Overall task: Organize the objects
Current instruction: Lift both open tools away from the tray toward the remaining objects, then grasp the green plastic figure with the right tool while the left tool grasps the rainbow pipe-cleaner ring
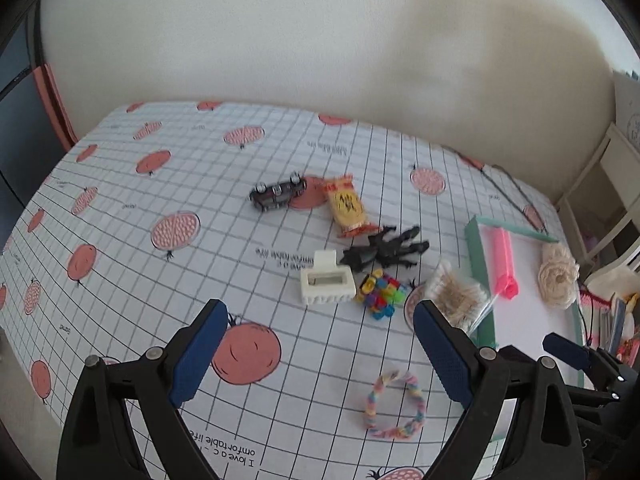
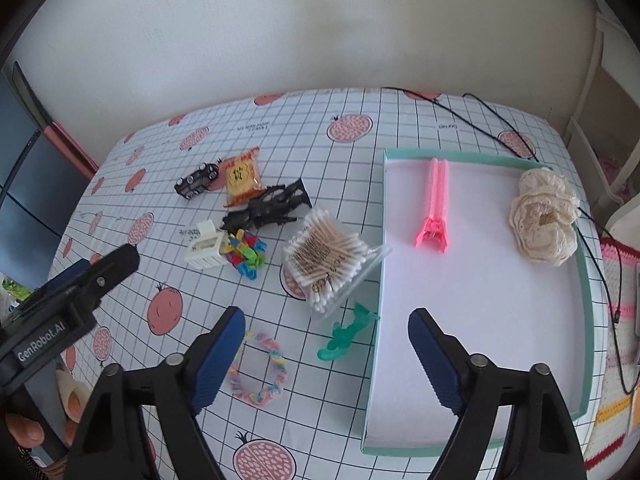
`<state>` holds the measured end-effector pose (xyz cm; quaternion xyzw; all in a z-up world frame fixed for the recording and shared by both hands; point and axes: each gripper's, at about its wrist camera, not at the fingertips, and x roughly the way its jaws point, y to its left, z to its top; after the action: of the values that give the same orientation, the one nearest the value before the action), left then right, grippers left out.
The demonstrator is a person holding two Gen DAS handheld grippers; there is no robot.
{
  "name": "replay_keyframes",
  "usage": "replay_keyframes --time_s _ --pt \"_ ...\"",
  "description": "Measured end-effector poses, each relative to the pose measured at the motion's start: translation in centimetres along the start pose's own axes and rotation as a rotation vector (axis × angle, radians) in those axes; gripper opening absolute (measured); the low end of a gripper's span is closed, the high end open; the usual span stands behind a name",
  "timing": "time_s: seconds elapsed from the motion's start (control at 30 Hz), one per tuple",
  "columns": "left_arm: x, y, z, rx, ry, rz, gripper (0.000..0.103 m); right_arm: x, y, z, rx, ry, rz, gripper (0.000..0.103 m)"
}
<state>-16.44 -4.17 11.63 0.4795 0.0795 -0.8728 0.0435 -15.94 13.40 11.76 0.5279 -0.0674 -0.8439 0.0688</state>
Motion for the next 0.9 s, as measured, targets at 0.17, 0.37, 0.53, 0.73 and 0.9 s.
replay_keyframes --time_s 0.17,0.37,0.53,0.73,0.9 --pt "2.1 -0.3 -0.9 0.014 0.08 0.018 0.094 1.4 0.5 -0.5 -0.024 0.053 -0.008 0.067" --pt "3.5 -0.2 -1.5 0.006 0.142 0.01 0.091 2.6 1.2 -1.0 -0.052 0.101 -0.019 0.049" --pt "4.6 -0.6 -2.0 0.029 0.189 0.011 0.083 3.4 1.7 -1.3 -0.066 0.129 -0.037 0.043" --pt "5.9 -1.5 -2.9 0.069 0.245 0.011 0.074 4.8 1.6 -1.8 -0.065 0.168 -0.061 0.036" --pt "6.8 -2.3 -3.5 0.097 0.284 0.005 0.066 5.5 1.3 -1.9 -0.058 0.188 -0.068 0.032"
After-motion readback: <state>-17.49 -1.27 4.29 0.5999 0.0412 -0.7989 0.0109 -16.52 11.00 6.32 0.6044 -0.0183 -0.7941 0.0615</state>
